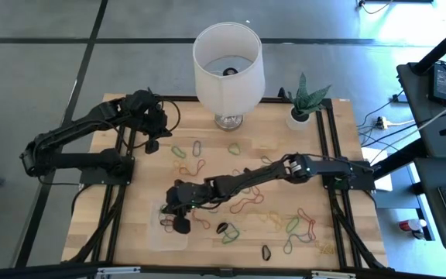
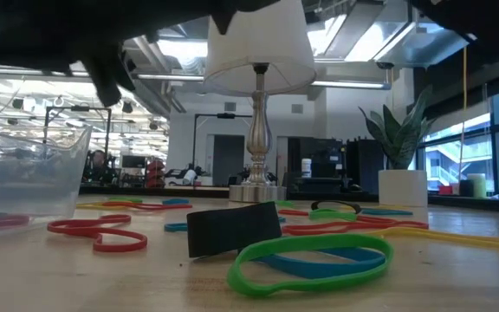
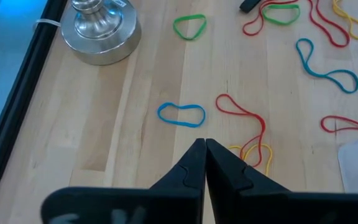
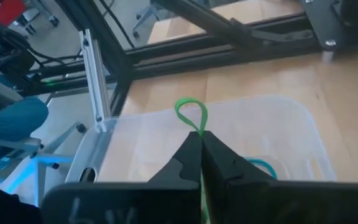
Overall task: Pick and place rubber bands into bin
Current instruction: Put the green rubber band into the transparent bin
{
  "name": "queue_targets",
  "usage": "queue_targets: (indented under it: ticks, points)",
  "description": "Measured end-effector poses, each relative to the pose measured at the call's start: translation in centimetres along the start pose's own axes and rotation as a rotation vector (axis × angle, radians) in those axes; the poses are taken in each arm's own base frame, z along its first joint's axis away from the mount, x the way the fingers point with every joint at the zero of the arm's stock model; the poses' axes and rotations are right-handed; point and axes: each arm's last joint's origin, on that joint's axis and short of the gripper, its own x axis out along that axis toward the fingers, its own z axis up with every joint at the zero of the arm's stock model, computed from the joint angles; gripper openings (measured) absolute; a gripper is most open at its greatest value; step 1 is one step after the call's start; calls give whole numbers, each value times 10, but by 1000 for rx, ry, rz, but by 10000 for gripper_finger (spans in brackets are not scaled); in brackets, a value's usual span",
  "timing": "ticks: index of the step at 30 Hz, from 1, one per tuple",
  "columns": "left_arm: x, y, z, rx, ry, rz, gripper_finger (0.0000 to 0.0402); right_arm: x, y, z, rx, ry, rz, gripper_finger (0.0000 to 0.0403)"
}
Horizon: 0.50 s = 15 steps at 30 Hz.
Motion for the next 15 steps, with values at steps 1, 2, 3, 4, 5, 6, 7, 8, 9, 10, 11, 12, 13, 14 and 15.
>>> queue_targets:
  ticks: [1,2,3,4,5,6,7,8,9,10,11,12,13,14,15]
  points:
    - [0,0,0,0,0,0,4,2,0,2,0,-1,0,0]
    - [0,0,0,0,0,0,4,2,0,4,-1,-12,3,1]
    - [0,0,0,0,0,0,4,3,0,6,-1,-20,4,3]
    - [0,0,0,0,0,0,5,4,0,8,2,-30,6,7]
    - [0,0,0,0,0,0,6,4,-1,9,7,-32,2,12]
    - [0,0,0,0,0,0,6,4,-1,8,21,-31,-12,18]
    - [0,0,0,0,0,0,7,5,-2,7,30,-27,-23,25]
    - [0,0,0,0,0,0,8,5,-3,6,32,-21,-32,32]
    - [0,0,0,0,0,0,8,5,-4,5,32,-17,-37,41]
    - [0,0,0,0,0,0,8,5,-4,5,33,-13,-38,49]
    - [0,0,0,0,0,0,7,5,-4,4,35,-8,-40,57]
    - [0,0,0,0,0,0,6,5,-4,3,45,2,-43,65]
    - [0,0,0,0,0,0,6,5,-5,2,61,16,-48,72]
    - [0,0,0,0,0,0,5,5,-5,0,77,36,-56,79]
    - [0,0,0,0,0,0,4,5,-6,-2,89,54,-63,85]
